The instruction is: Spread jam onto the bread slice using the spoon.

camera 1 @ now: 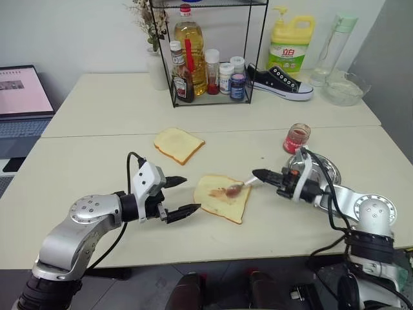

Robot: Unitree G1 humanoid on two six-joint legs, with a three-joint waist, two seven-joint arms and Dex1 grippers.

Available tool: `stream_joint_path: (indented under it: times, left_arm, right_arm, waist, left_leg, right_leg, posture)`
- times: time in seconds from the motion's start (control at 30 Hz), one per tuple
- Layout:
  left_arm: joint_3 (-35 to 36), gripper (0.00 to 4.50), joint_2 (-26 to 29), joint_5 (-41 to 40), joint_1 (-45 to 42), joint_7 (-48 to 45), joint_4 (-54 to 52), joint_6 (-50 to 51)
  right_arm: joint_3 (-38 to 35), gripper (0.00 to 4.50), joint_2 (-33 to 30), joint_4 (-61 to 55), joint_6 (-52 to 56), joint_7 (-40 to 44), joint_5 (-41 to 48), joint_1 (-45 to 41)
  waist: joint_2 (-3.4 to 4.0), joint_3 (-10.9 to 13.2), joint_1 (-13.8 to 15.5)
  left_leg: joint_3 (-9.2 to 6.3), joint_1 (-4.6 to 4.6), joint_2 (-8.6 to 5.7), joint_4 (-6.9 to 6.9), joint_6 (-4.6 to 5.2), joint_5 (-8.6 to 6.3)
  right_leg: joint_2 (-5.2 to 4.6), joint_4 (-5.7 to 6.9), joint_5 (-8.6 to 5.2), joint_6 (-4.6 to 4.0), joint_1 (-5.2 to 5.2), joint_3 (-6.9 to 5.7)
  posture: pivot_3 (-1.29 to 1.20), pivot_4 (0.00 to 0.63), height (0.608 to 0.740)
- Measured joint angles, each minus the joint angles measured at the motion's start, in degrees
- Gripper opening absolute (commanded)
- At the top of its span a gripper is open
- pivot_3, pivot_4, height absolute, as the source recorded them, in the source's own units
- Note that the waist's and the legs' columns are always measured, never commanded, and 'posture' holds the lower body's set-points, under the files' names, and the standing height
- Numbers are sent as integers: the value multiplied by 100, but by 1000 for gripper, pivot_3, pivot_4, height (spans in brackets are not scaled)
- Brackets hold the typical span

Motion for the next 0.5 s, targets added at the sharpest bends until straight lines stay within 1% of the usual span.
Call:
stream_joint_path:
  times: [0.1, 0.23, 0.33, 0.5]
  left_arm:
    - [-16, 4500, 0, 0, -16, 5, 0, 8]
    - [-25, 4500, 1, 0, -17, 4, 0, 12]
    - [-25, 4500, 2, -1, -17, 1, 0, 13]
    - [-25, 4500, 14, 1, -16, -2, 0, 12]
  right_arm:
    - [147, 51, 311, 281, -252, -25, -157, -327]
    - [390, 51, 426, 646, -493, 83, -558, -447]
    - [511, 51, 330, 806, -504, 211, -829, -431]
    - [443, 51, 35, 726, -340, 392, -884, -284]
  waist:
    - [0, 0, -2]
    - [0, 0, 28]
    - [0, 0, 27]
    - [0, 0, 24]
  left_leg:
    - [0, 0, 0, 0, 0, 0]
    - [1, -1, -4, 3, 0, 0]
    - [2, -1, -5, 2, 0, 0]
    - [1, 0, -4, 2, 0, 0]
  right_leg:
    - [0, 0, 0, 0, 0, -1]
    - [-4, -1, 0, 0, 1, -2]
    - [-5, 0, 0, 0, 0, -1]
    - [-5, 0, 0, 0, 1, -1]
  posture:
    - [0, 150, 740]
    - [0, 150, 740]
    - [0, 150, 740]
    - [0, 150, 740]
